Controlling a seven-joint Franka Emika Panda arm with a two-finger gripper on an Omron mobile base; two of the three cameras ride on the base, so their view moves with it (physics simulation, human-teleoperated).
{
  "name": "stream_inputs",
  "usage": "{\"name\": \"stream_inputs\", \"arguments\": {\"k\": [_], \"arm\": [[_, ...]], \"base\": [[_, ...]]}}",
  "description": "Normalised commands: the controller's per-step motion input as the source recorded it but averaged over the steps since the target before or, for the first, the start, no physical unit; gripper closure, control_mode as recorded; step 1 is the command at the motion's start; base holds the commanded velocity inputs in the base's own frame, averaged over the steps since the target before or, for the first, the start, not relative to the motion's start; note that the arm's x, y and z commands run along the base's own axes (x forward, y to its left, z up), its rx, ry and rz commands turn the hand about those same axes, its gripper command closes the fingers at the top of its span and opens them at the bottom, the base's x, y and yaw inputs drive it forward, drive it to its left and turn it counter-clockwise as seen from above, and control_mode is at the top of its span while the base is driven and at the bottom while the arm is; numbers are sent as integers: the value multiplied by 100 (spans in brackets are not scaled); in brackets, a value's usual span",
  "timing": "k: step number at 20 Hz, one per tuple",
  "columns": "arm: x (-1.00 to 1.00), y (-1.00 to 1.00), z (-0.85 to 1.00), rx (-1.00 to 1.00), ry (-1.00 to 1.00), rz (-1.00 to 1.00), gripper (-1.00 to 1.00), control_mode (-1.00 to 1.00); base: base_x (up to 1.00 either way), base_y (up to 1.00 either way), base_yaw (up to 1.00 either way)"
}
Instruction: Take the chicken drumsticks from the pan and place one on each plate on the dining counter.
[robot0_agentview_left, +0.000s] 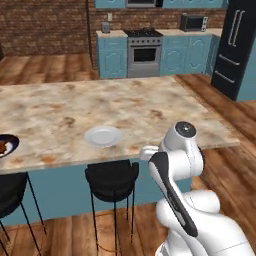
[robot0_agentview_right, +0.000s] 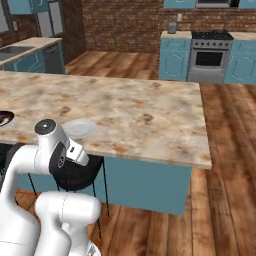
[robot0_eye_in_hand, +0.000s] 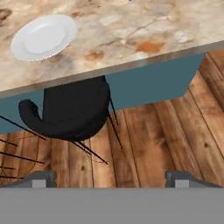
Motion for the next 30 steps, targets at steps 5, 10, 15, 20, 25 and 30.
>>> {"name": "stream_inputs", "arguments": {"k": [5, 10, 15, 20, 25, 30], "arm": [[0, 0, 0, 0, 0, 0, -100, 100], [0, 0, 0, 0, 0, 0, -100, 100], [0, 0, 0, 0, 0, 0, -100, 100], [0, 0, 0, 0, 0, 0, -100, 100], [0, 0, 0, 0, 0, 0, -100, 100], [0, 0, 0, 0, 0, 0, -100, 100]], "base": [[23, -100, -49], [44, -100, -47], [79, -100, -40], [100, -98, -19], [100, -55, 10], [100, -31, 42]]}}
